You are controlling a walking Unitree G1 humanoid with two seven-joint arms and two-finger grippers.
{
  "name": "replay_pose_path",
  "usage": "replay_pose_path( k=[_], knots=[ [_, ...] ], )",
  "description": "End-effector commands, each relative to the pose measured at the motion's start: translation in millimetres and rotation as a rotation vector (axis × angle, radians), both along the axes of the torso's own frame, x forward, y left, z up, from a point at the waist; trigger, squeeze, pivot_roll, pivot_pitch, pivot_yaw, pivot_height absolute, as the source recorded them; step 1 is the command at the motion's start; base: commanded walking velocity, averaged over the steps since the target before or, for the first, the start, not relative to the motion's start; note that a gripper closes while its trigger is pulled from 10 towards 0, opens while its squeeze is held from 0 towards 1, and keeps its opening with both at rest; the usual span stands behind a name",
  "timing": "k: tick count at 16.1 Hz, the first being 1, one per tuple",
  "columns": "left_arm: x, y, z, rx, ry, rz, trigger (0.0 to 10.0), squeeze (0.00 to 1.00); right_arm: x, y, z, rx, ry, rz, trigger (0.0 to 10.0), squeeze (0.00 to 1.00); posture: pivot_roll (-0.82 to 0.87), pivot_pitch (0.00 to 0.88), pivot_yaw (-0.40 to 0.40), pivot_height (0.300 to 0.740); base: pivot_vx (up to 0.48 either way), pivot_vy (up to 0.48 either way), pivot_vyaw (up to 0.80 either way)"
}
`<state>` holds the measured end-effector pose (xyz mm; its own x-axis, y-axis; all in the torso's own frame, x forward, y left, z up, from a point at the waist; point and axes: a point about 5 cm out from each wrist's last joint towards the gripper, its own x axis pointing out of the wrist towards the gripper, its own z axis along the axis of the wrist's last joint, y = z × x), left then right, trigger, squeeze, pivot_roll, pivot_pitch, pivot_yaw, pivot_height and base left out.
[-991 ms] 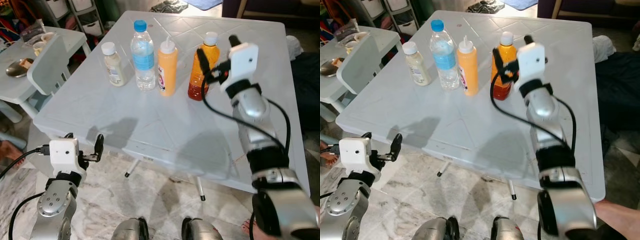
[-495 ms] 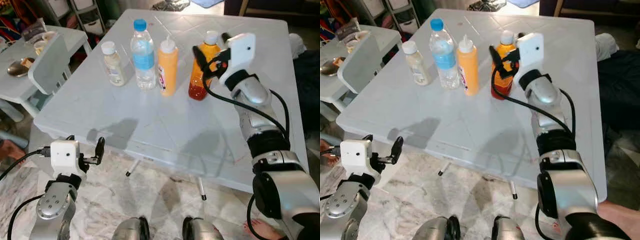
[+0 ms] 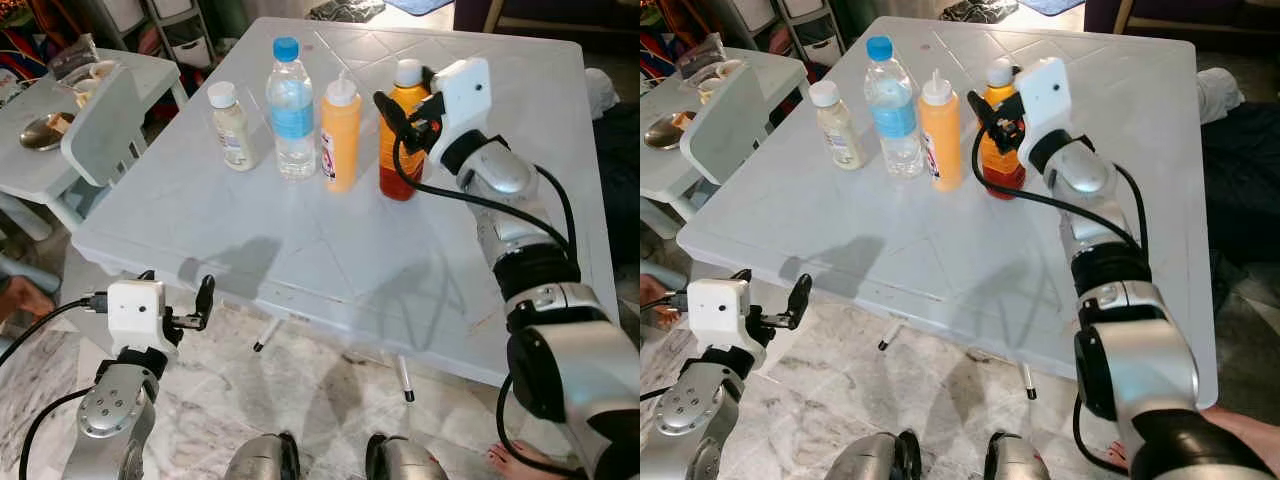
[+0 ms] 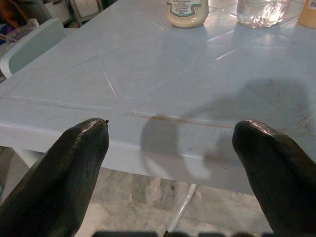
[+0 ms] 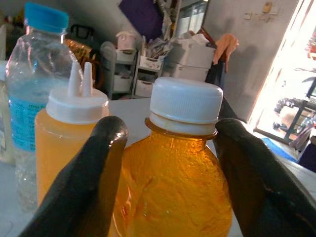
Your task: Restocking fridge
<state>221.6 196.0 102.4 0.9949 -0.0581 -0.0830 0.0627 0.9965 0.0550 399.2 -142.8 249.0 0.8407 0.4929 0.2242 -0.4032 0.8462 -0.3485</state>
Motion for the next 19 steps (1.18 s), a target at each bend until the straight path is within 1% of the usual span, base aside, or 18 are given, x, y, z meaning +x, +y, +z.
replay_pose_path(
  k=[1, 2, 3, 5, 7, 10, 12, 14, 15, 16, 17, 18, 19],
  knots=[
    [-0.6, 2.3, 0.9, 0.014, 0.004, 0.007, 10.0, 0.00, 1.9, 0.0, 4.9, -0.040, -0.006, 0.000, 0.3, 0.00, 0.06, 0.161, 0.091, 0.740, 0.000, 0.000, 0.00],
    [-0.5, 2.4, 0.9, 0.014, 0.004, 0.008, 10.0, 0.00, 2.2, -0.4, 5.3, -0.044, -0.005, -0.002, 0.3, 0.00, 0.06, 0.161, 0.091, 0.740, 0.000, 0.000, 0.00],
    [-0.6, 2.2, 0.7, 0.014, 0.005, 0.008, 10.0, 0.00, 2.6, -1.2, 5.7, -0.048, 0.000, -0.006, 0.0, 0.00, 0.06, 0.161, 0.091, 0.740, 0.000, 0.000, 0.00],
    [-1.2, 0.4, -0.6, 0.012, 0.009, 0.005, 10.0, 0.00, 2.5, -2.3, 7.0, -0.054, 0.010, -0.007, 0.0, 0.00, 0.06, 0.159, 0.087, 0.740, 0.000, 0.000, 0.00],
    [-2.2, -1.4, -2.2, 0.011, 0.017, 0.000, 10.0, 0.00, -0.5, -1.4, -2.0, -0.042, 0.057, 0.001, 0.0, 0.00, 0.06, 0.158, 0.084, 0.740, 0.000, 0.000, 0.00],
    [-2.1, -2.1, -3.2, 0.011, 0.021, -0.004, 10.0, 0.00, -5.1, -0.8, -12.2, -0.032, 0.093, 0.005, 0.0, 0.00, 0.05, 0.149, 0.086, 0.740, 0.000, 0.000, 0.00],
    [-1.2, -3.3, -4.8, 0.011, 0.027, -0.009, 10.0, 0.00, -14.6, -1.4, -27.4, -0.021, 0.125, -0.008, 0.0, 0.00, 0.05, 0.144, 0.084, 0.740, 0.000, 0.000, 0.00],
    [-1.2, -4.4, -6.5, 0.010, 0.032, -0.009, 10.0, 0.00, -26.6, 0.5, -35.9, 0.006, 0.148, -0.024, 0.0, 0.00, 0.04, 0.136, 0.076, 0.740, 0.000, 0.000, 0.00],
    [-1.3, -4.5, -7.1, 0.009, 0.034, -0.008, 10.0, 0.00, -30.0, 0.3, -38.4, 0.012, 0.154, -0.038, 0.0, 0.00, 0.04, 0.131, 0.073, 0.740, 0.000, 0.000, 0.00],
    [-2.8, -4.8, -10.2, 0.005, 0.041, -0.005, 10.0, 0.00, -38.3, -1.8, -48.4, 0.022, 0.149, -0.113, 0.0, 0.00, 0.03, 0.123, 0.069, 0.740, 0.000, 0.000, 0.00],
    [-4.4, -6.8, -13.9, -0.001, 0.049, -0.003, 10.0, 0.00, -49.8, -1.8, -63.1, 0.026, 0.157, -0.165, 0.7, 0.00, 0.03, 0.117, 0.065, 0.740, 0.000, 0.000, 0.00],
    [-4.6, -8.8, -14.9, -0.008, 0.052, -0.003, 10.0, 0.00, -55.3, -1.6, -68.4, 0.049, 0.168, -0.174, 1.6, 0.00, 0.02, 0.109, 0.062, 0.740, 0.000, 0.000, 0.00],
    [-3.8, -10.3, -15.5, -0.013, 0.052, -0.002, 10.0, 0.00, -62.8, 1.1, -73.3, 0.092, 0.178, -0.181, 10.0, 0.00, 0.02, 0.104, 0.060, 0.740, 0.000, 0.000, 0.00]
  ],
)
